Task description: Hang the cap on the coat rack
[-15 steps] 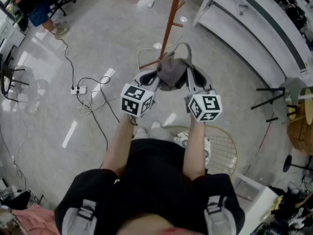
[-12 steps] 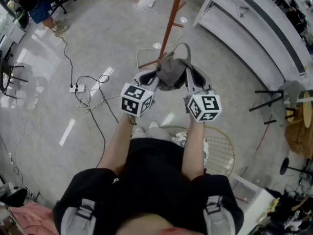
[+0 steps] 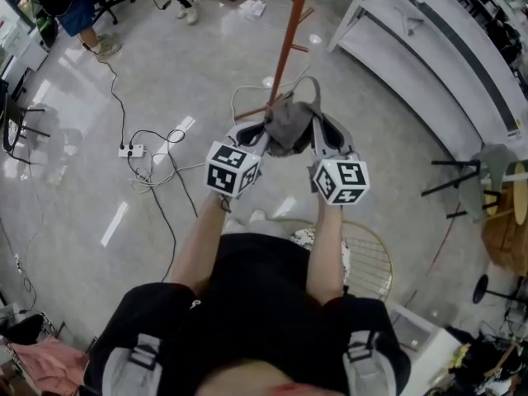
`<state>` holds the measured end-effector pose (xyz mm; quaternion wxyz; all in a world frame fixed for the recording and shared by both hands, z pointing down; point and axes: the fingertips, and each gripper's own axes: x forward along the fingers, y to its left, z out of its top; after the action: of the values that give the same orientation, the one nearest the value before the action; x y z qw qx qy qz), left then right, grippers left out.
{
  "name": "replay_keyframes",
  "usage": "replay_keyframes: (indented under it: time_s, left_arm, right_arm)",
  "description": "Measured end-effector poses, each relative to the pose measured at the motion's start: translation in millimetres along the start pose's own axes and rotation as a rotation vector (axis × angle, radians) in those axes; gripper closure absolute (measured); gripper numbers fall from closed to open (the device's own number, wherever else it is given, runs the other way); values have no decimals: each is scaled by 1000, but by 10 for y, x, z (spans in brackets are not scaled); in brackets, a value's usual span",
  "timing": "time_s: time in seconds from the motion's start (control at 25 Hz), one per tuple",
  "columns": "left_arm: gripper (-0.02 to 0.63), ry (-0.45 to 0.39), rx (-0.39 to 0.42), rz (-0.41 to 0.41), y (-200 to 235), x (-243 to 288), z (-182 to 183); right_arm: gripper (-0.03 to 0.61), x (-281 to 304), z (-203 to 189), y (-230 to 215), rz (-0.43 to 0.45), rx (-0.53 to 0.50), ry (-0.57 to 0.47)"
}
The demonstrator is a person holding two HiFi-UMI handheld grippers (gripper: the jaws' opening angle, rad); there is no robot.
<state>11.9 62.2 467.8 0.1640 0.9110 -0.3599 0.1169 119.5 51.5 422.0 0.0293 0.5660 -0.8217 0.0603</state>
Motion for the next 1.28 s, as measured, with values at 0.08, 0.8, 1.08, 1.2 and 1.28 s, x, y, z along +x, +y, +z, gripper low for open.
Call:
replay_keyframes:
  time_s: [0.08, 0.8, 1.08, 1.2, 1.28]
  left_arm:
    - [588, 10, 9, -5, -62, 74, 9]
    - [588, 59, 38, 9, -109, 387, 67]
    - [588, 65, 10, -1, 165, 714, 83]
    - [588, 79, 23, -36, 153, 918, 109]
    - [588, 107, 15, -51, 242, 1005, 36]
  right_arm:
    - [569, -22, -15, -83, 2, 10, 5]
    - [569, 210, -36, -392, 51, 73, 11]
    - [568, 513, -146, -621, 39, 76, 43]
    - [569, 650, -140, -794, 17, 81, 42]
    - [569, 788, -197, -792, 13, 59, 57]
